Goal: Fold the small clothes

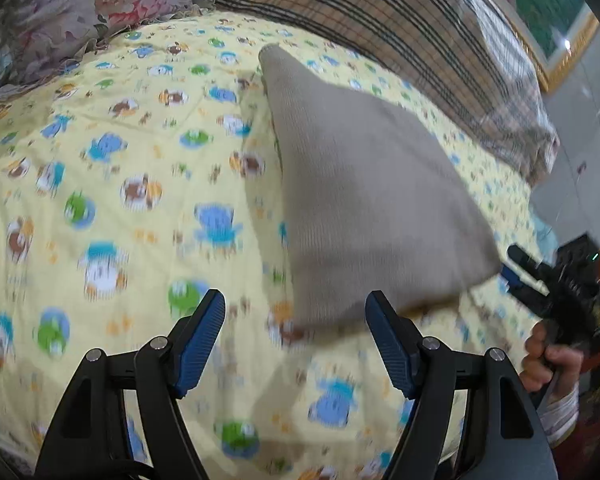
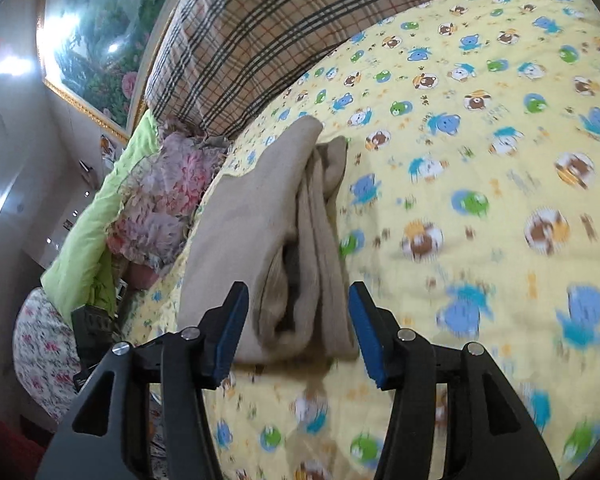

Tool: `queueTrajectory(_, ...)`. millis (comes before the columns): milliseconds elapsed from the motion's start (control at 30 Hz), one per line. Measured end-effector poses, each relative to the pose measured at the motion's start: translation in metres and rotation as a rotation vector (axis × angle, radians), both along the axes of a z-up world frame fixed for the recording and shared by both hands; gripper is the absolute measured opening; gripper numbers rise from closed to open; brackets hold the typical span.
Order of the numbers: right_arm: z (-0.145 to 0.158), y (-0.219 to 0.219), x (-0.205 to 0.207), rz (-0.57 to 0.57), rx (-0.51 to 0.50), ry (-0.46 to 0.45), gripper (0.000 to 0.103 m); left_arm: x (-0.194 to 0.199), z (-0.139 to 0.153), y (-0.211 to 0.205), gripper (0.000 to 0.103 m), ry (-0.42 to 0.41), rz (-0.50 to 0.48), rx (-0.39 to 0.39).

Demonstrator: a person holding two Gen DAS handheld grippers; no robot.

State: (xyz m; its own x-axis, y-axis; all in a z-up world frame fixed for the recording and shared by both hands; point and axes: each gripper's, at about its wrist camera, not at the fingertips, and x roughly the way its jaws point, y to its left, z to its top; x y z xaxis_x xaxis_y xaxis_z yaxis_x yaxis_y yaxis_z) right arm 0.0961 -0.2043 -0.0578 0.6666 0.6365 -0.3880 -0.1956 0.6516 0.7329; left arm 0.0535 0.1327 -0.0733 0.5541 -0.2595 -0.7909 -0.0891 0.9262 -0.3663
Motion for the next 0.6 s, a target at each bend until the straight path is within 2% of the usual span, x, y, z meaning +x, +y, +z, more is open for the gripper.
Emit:
queueTrajectory(233,0.016,0.031,-0.009,0.017,-0.160,-0.064,0.053,-0.018,-0.008,-0.034,0.074,-0.006,-0.006,0.208)
queueTrajectory(300,0.020,0.039,-0.007,0.035,-0.197,-0.076,0.053,-0.017,-0.009,-0.043,0.074,-0.011,-0.015,0.249)
queueTrajectory(367,0.019,0.047,0.000,0.043,-0.242,-0.061,0.053,-0.015,-0.010,-0.045,0.074,-0.021,-0.006,0.254)
queueTrajectory(400,0.017,0.049,0.002,0.048,-0.249,-0.051,0.050,-0.014,-0.010,-0.045,0.074,-0.028,0.005,0.253)
queueTrajectory(433,0.015,0.050,0.004,0.054,-0.246,-0.040,0.036,-0.011,-0.010,-0.045,0.074,-0.027,0.022,0.258)
queueTrajectory(467,0.012,0.052,0.007,0.064,-0.240,-0.023,0.029,-0.010,-0.010,-0.041,0.073,-0.027,0.052,0.260)
queueTrajectory(500,0.010,0.053,0.008,0.062,-0.243,-0.016,0.027,-0.009,-0.011,-0.037,0.074,-0.028,0.078,0.258)
queueTrajectory(567,0.008,0.053,0.007,0.059,-0.235,-0.019,0.015,-0.006,-0.013,-0.030,0.074,-0.025,0.127,0.259)
queueTrajectory(600,0.008,0.052,0.007,0.061,-0.222,-0.024,0.013,-0.003,-0.014,-0.027,0.074,-0.027,0.136,0.256)
